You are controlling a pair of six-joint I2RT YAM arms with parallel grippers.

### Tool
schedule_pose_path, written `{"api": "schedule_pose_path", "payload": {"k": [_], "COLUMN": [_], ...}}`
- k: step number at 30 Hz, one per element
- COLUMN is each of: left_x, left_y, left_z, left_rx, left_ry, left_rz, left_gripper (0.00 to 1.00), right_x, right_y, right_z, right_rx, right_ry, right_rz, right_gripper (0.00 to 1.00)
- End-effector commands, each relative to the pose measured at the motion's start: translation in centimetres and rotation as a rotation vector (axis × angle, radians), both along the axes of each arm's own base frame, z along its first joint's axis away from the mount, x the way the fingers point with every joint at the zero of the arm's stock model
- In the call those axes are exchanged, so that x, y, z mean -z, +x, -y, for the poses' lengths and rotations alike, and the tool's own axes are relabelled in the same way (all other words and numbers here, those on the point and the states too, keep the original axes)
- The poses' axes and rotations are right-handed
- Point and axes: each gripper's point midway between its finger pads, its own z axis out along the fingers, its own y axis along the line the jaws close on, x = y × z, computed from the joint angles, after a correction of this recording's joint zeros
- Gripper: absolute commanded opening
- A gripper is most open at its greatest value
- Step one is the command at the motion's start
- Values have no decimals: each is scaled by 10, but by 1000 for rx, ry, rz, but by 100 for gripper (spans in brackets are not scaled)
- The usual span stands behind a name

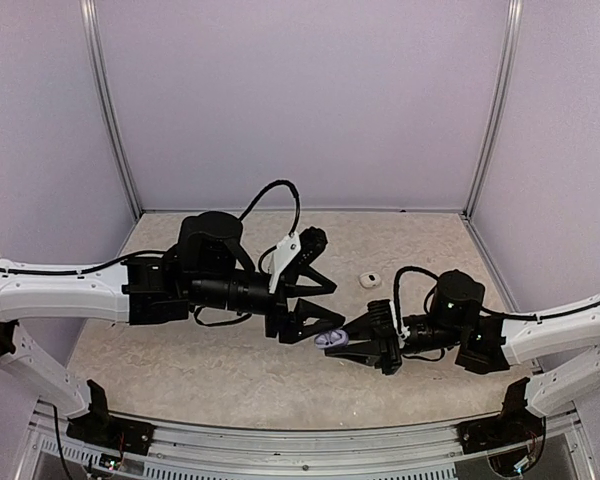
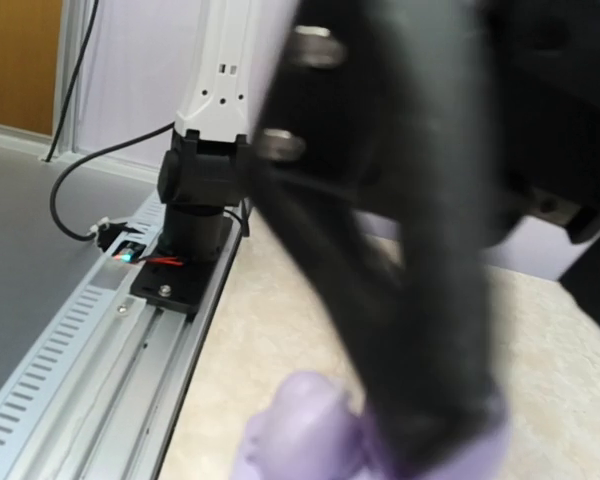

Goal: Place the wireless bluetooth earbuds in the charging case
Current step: Adjust the right earbud in the right side groove of the charging case.

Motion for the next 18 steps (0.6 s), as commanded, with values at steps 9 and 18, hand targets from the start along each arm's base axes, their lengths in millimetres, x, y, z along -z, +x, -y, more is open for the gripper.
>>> {"api": "schedule_pose_path", "payload": {"k": [9,18], "left_x": [-27,-48], "left_y": [-3,-3], "left_z": [-8,-19], "left_rx": [6,-23], "left_ry": [-137,-150], "left_rz": [71,135], "left_gripper": [79,80], "right_x": [-15,-11], "right_y": [-12,-10], "right_z": [3,2], "right_rx": [-28,-22], "right_ry": [74,67], "right_rz": [27,18], "right_gripper": [0,0]}}
